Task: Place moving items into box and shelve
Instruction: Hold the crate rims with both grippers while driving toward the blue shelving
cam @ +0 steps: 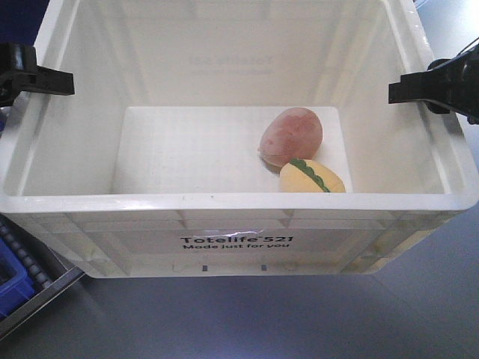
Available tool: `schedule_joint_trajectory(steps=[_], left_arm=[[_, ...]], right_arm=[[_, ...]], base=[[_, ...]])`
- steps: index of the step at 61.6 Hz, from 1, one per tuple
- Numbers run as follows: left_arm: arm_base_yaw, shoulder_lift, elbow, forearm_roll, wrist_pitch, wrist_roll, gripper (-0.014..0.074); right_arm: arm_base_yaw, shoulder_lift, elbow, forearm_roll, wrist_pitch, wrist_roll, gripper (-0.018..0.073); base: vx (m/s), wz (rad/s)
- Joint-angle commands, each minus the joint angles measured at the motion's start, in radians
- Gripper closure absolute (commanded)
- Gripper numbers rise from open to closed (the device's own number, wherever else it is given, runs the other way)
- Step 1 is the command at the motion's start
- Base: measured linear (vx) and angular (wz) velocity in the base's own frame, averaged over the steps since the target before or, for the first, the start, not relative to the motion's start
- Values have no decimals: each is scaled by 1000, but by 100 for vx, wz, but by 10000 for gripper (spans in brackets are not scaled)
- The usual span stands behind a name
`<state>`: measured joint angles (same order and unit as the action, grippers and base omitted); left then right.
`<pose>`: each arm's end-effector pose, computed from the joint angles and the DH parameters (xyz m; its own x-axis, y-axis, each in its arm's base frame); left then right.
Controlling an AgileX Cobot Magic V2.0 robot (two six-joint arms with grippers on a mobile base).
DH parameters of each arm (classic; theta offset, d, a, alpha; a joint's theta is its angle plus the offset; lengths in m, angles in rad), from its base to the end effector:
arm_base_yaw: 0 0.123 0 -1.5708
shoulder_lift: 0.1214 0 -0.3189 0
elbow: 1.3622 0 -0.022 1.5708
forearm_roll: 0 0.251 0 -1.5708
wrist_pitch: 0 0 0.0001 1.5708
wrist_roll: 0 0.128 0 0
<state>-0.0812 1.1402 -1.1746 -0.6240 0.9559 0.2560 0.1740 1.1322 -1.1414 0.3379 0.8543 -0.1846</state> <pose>0.2272 -0.0798 0.4037 -0.7189 -0.0625 -0.6923 0.3292 0.8465 -0.4183 0.2314 0.0732 0.3894 -0.6703 -0.0764 -0.7382 -0.3233 0.9254 0.1978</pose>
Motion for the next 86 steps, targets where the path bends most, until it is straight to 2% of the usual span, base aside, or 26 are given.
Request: schedule_joint_trajectory(steps=[1,86], left_arm=[[-11,-30,-45,-175,-78,18,594],[-11,-30,-45,-175,-78,18,594]], right_arm=[[13,-35,-49,144,-97,-40,565],[13,-35,-49,144,-97,-40,565]], base=[[6,28],[6,34]])
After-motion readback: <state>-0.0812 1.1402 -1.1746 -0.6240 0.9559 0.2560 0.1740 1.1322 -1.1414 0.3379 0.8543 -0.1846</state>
